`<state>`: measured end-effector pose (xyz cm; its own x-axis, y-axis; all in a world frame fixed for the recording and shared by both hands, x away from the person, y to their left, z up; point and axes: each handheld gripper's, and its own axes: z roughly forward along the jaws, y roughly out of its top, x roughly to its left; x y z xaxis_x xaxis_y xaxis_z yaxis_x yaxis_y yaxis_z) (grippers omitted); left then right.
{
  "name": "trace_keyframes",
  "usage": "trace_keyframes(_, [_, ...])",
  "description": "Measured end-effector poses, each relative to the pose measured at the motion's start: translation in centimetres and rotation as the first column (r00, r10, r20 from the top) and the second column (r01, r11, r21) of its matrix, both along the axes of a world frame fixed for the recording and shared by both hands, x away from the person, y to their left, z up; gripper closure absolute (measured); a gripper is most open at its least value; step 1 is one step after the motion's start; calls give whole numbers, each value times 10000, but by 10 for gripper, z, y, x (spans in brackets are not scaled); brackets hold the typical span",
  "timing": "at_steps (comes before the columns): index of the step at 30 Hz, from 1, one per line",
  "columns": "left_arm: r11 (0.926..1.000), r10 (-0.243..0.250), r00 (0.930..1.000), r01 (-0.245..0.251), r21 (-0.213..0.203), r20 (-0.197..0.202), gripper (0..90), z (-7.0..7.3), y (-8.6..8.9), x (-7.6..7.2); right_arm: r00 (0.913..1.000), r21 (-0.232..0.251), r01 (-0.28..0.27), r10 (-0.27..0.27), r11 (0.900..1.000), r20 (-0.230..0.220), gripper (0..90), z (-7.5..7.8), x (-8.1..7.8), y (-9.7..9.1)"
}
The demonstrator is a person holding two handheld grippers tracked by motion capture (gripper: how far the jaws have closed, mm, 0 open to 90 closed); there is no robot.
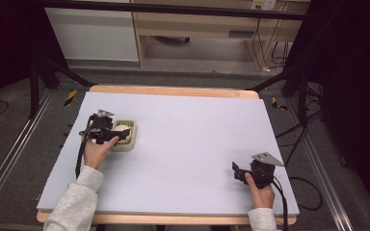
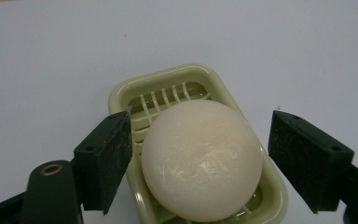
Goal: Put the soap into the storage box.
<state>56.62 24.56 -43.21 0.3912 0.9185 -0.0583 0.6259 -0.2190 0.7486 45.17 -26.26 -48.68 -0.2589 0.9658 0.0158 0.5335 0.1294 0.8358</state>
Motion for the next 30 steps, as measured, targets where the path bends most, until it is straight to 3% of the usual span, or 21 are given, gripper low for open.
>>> trace_keyframes(8, [9979,-434,9979,457,-467,488,212,15,-6,-20,10000,21,28,-28,10000,38,39,0,0,0])
trace_keyframes(14, [9957,-707,9940,753,-536,832,233,19,-10,-35,10000,17,28,-28,10000,52,39,0,0,0])
trace_keyframes(24, [9901,-1234,9869,1296,-545,1039,353,10,-19,-64,10000,121,60,-61,9999,67,39,0,-1,-1])
trace_keyframes(30, [9878,-1454,9834,1504,-400,1085,376,0,-25,-79,10000,111,17,-18,9999,73,39,0,-1,-1])
